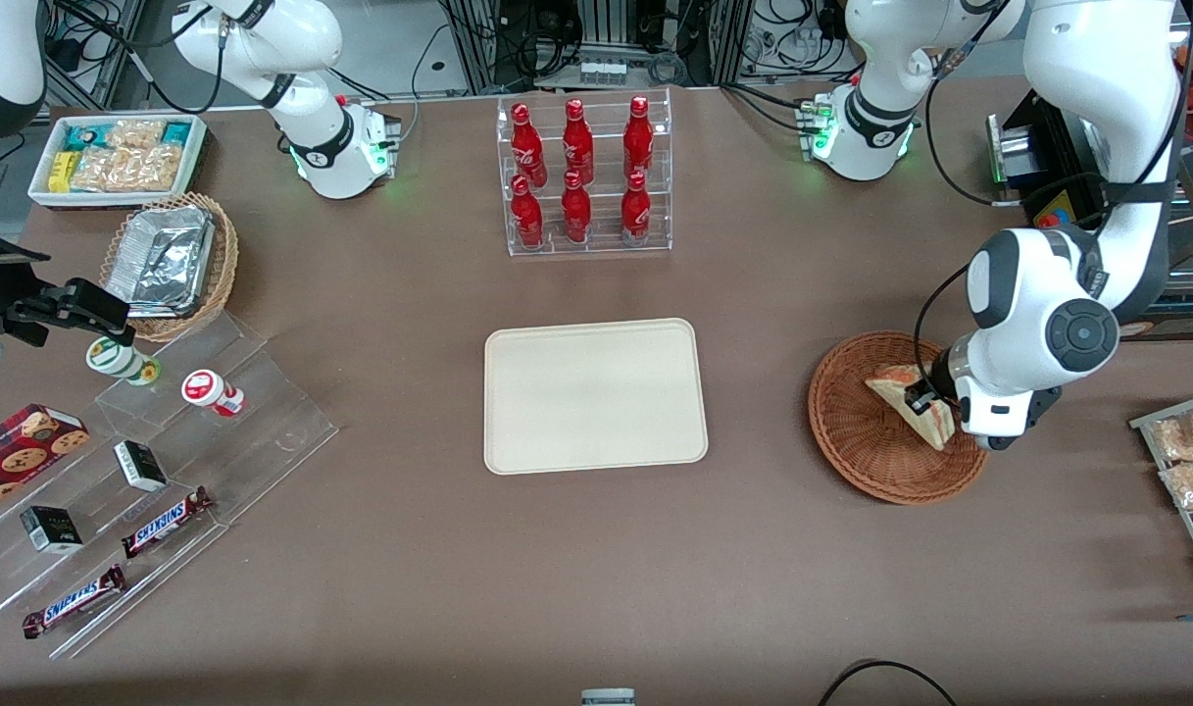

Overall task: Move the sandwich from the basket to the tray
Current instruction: 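Lift the sandwich out of the basket with the left gripper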

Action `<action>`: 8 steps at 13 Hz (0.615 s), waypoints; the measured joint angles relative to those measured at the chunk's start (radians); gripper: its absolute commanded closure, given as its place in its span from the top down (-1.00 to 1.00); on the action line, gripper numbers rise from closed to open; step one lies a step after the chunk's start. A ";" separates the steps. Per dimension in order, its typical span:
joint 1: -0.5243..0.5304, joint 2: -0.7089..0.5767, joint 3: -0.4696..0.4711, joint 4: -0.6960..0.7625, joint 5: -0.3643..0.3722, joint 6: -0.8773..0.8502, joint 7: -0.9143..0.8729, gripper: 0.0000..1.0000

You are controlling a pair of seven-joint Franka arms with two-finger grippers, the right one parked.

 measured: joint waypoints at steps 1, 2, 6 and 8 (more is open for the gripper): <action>-0.002 -0.001 -0.023 0.029 0.000 -0.049 0.010 -1.00; -0.004 -0.001 -0.054 0.053 0.001 -0.093 0.012 -1.00; -0.012 0.000 -0.209 0.082 -0.001 -0.147 0.009 -1.00; -0.015 0.006 -0.287 0.091 -0.001 -0.147 0.006 -1.00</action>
